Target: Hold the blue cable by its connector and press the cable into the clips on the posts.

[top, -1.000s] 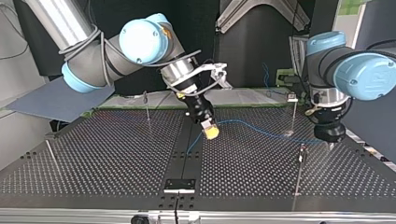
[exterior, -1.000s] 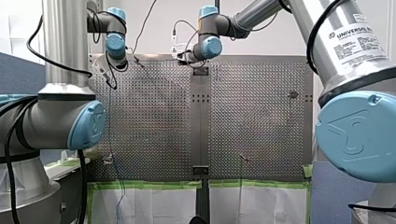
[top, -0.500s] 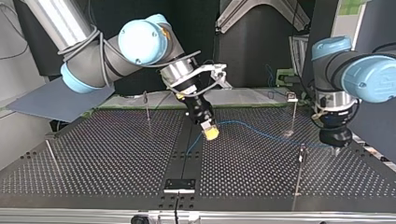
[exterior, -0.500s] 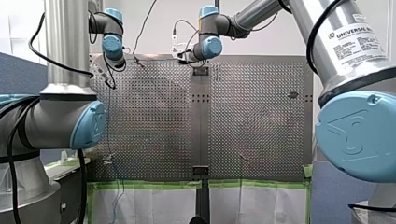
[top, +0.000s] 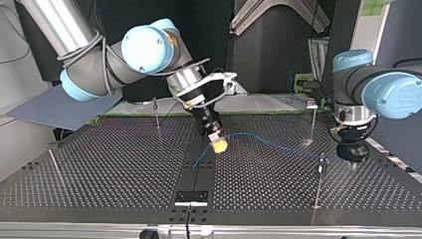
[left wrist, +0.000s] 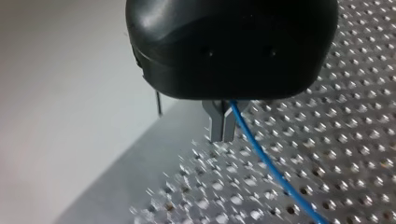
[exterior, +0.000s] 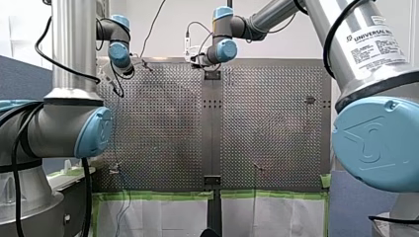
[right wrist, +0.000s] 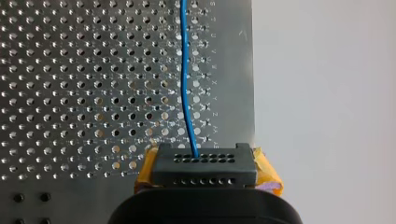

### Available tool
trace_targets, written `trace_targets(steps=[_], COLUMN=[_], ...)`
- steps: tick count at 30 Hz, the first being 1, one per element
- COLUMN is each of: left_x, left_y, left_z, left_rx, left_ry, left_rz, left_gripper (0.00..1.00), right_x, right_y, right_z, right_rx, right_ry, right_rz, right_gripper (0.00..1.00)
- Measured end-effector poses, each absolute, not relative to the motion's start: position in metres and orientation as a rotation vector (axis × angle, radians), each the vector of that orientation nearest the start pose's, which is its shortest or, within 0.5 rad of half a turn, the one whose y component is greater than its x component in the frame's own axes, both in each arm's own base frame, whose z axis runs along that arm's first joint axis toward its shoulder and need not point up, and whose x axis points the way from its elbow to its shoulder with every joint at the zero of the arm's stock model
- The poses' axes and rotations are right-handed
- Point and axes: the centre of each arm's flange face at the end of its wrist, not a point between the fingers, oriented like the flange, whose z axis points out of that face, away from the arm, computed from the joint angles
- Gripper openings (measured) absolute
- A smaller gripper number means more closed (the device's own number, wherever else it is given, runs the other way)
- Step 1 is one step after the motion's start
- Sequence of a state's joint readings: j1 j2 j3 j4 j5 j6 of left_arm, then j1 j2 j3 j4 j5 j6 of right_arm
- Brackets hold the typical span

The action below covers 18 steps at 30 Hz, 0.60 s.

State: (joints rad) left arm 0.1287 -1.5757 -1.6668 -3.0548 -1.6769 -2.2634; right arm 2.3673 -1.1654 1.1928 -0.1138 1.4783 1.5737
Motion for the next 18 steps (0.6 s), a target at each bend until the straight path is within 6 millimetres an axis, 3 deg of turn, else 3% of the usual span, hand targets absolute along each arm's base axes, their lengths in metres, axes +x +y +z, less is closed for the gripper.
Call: trace_targets(steps=[18], left_x=[0.525], left_y=[-0.050], left_z=[0.449], left_rx=[-0.689], left_ry=[1.388], left_rz=[-0.418], left_gripper=[0.00], right_x=[0.566], right_y=[-0.385], right_z=[0.449], right_rx=[1.704], right_ry=[-0.654], right_rz=[1.876], right_gripper=[0.00])
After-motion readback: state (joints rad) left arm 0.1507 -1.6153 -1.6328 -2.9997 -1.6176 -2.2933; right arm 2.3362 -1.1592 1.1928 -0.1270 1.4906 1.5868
